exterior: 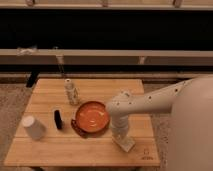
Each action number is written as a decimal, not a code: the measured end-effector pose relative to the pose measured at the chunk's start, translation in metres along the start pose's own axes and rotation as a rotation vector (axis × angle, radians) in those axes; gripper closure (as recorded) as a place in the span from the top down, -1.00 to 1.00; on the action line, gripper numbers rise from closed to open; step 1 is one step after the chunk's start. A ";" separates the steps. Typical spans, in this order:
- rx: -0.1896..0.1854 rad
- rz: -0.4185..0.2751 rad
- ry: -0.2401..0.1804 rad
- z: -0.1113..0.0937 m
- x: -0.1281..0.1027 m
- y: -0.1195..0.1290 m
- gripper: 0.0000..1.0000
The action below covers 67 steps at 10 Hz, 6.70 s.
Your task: Wipe the white sponge on the table
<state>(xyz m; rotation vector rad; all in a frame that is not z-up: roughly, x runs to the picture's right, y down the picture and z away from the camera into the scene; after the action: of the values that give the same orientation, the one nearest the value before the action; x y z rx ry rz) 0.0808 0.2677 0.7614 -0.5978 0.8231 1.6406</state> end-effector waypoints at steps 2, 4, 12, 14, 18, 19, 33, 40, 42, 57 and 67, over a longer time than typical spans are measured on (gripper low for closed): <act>0.015 0.049 -0.010 -0.002 -0.010 -0.022 -1.00; 0.016 0.076 -0.023 -0.006 -0.017 -0.032 -1.00; -0.082 0.078 -0.077 -0.047 -0.044 -0.027 -0.28; -0.108 0.052 -0.075 -0.051 -0.035 -0.013 0.05; -0.117 0.028 -0.034 -0.043 -0.012 -0.003 0.60; -0.115 0.030 -0.020 -0.037 -0.010 -0.003 0.60; -0.051 0.146 0.101 0.025 -0.002 -0.028 0.13; -0.037 0.198 0.078 0.018 -0.011 -0.040 -1.00; -0.019 0.204 0.064 0.015 -0.018 -0.048 -1.00; 0.033 0.011 -0.026 -0.021 -0.081 0.023 -1.00; 0.045 -0.045 0.122 0.005 -0.017 0.005 -1.00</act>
<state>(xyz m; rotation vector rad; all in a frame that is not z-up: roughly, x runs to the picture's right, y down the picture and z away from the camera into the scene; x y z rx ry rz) 0.0799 0.2602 0.7784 -0.6852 0.9265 1.5530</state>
